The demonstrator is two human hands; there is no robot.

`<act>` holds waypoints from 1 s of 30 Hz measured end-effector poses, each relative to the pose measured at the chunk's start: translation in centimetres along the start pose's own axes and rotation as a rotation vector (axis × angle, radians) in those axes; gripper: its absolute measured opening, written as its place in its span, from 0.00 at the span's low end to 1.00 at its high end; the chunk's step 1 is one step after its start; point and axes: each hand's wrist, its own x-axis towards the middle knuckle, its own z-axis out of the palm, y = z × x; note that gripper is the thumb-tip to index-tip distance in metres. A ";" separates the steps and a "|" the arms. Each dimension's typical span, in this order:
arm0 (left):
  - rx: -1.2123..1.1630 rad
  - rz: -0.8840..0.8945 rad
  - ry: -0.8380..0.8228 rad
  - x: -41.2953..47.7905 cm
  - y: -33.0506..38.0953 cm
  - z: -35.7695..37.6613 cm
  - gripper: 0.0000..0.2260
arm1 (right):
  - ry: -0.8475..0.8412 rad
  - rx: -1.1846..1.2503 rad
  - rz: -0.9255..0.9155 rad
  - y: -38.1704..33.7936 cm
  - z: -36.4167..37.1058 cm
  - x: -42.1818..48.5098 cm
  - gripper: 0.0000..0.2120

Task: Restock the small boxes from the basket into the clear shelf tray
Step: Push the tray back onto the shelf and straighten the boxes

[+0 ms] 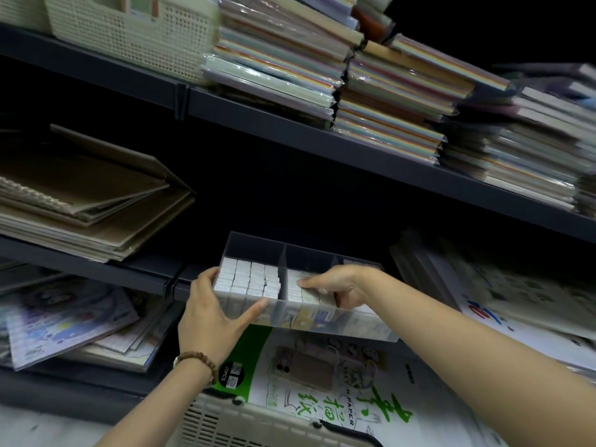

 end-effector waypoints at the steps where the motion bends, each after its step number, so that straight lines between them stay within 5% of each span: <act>1: 0.007 -0.003 -0.004 0.0 0.0 0.0 0.47 | -0.011 0.022 0.000 0.1 -0.2 0.0 0.28; 9: -0.022 -0.027 -0.046 0.4 -0.3 -0.4 0.43 | 0.037 -0.043 -0.041 -0.4 -0.9 -1.7 0.30; 14: -0.216 -0.145 -0.184 2.3 -0.5 -1.6 0.40 | 0.240 -0.295 -0.317 -2.5 -1.8 -4.3 0.27; 16: -0.035 0.016 -0.160 2.3 -0.2 -2.1 0.38 | 0.174 -0.339 -0.402 -2.9 -0.8 -4.7 0.21; 18: 0.220 0.386 -0.104 2.0 0.8 -2.2 0.34 | 0.115 -0.317 -0.404 -2.7 0.3 -4.4 0.16; 21: 0.486 0.728 -0.276 1.4 2.3 -1.8 0.33 | 0.190 -0.254 -0.424 -1.8 1.2 -3.5 0.20; 23: 0.554 0.724 -0.383 1.1 2.0 -1.2 0.34 | 0.213 -0.191 -0.427 -1.3 1.3 -3.2 0.21; 30: 0.600 0.657 -0.384 1.4 1.3 -1.1 0.36 | -0.024 0.053 -0.312 -2.9 1.6 -3.8 0.18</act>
